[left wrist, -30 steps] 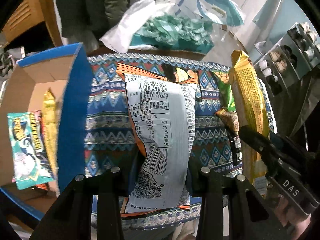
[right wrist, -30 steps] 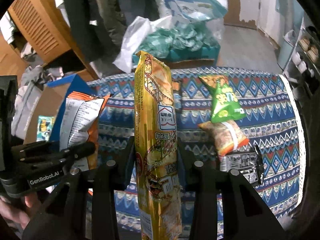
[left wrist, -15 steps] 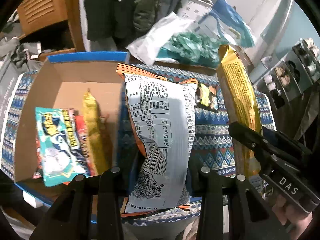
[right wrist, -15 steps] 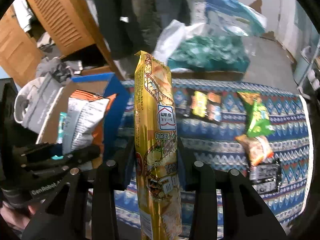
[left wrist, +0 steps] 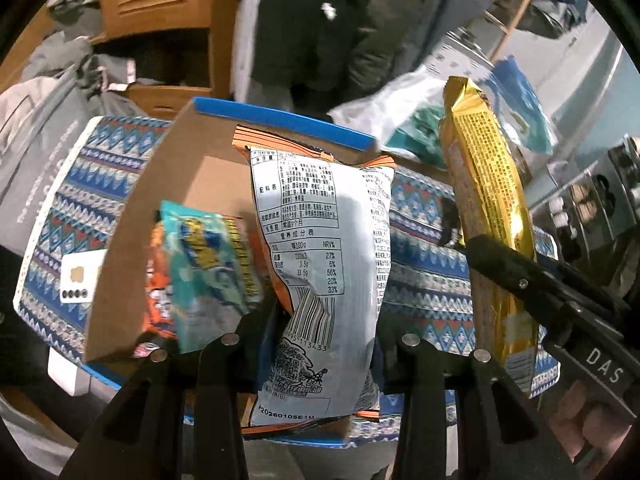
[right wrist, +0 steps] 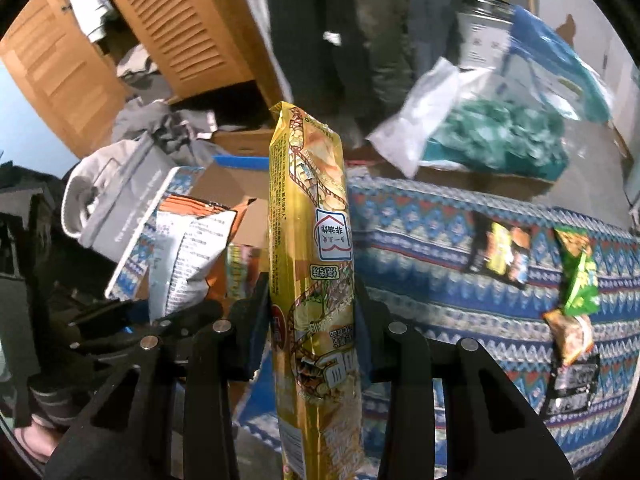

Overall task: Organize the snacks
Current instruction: 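Release the white-backed bag into the box with left tool while right tool releases gold pack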

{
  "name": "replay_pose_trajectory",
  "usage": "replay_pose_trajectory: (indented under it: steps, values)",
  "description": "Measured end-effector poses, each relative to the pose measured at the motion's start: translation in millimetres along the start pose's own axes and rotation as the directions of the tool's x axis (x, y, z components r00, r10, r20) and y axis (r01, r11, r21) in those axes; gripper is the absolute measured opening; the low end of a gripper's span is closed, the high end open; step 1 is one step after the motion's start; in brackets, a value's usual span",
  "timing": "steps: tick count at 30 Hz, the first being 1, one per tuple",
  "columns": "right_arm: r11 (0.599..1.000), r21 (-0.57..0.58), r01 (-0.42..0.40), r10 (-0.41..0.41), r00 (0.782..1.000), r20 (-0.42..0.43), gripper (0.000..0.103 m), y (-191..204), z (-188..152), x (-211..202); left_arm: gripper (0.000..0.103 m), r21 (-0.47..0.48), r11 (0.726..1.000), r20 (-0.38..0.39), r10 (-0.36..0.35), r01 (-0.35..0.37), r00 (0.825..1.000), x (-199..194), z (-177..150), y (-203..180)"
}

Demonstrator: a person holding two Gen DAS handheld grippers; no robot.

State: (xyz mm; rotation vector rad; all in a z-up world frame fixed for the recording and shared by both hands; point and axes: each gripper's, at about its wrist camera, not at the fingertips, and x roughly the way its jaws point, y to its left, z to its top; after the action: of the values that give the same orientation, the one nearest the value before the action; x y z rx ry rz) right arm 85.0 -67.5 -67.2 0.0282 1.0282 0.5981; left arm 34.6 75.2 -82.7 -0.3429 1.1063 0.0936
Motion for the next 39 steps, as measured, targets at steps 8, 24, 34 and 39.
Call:
replay_pose_trajectory:
  steps: [8, 24, 34, 39]
  values:
    - [0.999, -0.02, -0.045, 0.044, 0.998, -0.04, 0.036, 43.1, 13.9, 27.9, 0.039, -0.066, 0.997, 0.008, 0.031, -0.03, 1.0, -1.3, 1.0, 41.8]
    - [0.998, -0.013, -0.061, 0.059, 0.989, -0.136, 0.036, 77.4, 12.9, 79.9, 0.039, -0.12, 0.991, -0.015, 0.054, -0.055, 0.998, 10.4, -0.7, 75.6]
    - [0.999, -0.006, -0.052, 0.051, 0.99, -0.135, 0.046, 74.8, 15.4, 80.9, 0.058, -0.153, 0.986, -0.014, 0.072, -0.073, 0.997, 11.1, -1.0, 81.5]
    - [0.999, -0.012, -0.041, 0.039, 0.992, -0.116, 0.051, 71.2, 16.2, 72.3, 0.064, -0.141, 0.988, -0.008, 0.064, -0.064, 0.998, 9.4, -0.8, 74.0]
